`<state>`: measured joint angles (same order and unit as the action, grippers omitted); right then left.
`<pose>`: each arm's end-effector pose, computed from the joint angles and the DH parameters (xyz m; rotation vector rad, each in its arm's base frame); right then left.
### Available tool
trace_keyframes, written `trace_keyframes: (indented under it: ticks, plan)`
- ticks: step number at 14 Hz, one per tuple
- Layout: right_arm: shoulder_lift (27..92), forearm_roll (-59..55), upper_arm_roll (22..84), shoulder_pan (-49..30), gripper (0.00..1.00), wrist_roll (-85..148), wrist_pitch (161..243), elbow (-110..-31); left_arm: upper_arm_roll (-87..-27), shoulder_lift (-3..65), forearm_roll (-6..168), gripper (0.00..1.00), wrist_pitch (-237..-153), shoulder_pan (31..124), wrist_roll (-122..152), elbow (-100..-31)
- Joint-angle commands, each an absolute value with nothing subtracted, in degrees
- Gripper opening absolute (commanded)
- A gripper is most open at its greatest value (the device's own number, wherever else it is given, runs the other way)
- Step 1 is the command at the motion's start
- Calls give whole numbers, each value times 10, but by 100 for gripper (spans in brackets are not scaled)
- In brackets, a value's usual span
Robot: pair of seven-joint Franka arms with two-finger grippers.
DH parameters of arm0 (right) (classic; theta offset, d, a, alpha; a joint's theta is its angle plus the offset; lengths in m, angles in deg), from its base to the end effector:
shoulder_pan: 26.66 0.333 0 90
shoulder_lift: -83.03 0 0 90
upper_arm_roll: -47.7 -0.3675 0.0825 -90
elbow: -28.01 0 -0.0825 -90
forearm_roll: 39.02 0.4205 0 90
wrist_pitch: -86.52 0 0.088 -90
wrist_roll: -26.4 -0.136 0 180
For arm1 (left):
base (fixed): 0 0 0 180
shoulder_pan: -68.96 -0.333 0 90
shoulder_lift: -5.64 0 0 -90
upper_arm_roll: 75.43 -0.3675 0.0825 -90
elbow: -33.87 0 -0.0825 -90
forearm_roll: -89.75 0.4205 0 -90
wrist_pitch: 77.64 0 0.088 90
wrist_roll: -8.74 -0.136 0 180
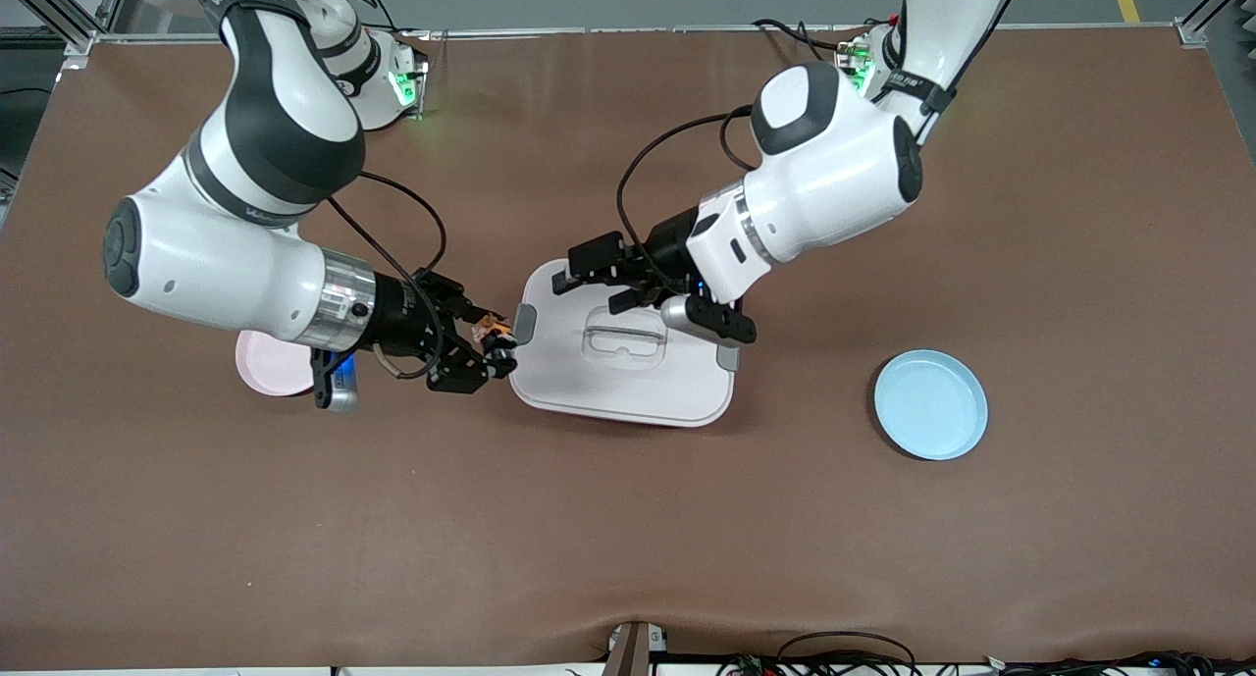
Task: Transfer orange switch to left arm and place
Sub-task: 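Lift the switch with the right gripper while the left gripper approaches, then grasp the switch with the left gripper above the white box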
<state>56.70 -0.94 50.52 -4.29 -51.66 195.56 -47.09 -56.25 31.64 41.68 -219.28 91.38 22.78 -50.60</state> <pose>0.7065 0.3248 0.5200 -2.1412 1.4572 0.5114 0.6252 -0.5023 0.5089 2.1815 0.1428 0.0817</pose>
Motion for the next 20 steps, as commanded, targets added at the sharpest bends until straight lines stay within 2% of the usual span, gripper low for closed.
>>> trace_keyframes:
  ticks: [1, 3, 7, 13, 20]
  plan:
    - [515, -1, 511, -30, 0, -569, 1950, -393, -564, 341, 402, 100, -2254, 946, 229, -487]
    - [514, -1, 511, -24, 0, -586, 1971, -392, -564, 350, 400, 100, -2285, 952, 232, -487]
    - [513, -3, 512, -4, 0, -603, 1980, -393, -564, 361, 401, 100, -2298, 949, 207, -486]
    - [513, -4, 512, 12, 0, -632, 1989, -392, -563, 386, 397, 100, -2298, 931, 179, -455]
    - [498, -3, 512, 23, 0, -635, 2031, -390, -563, 393, 397, 100, -2299, 938, 169, -454]
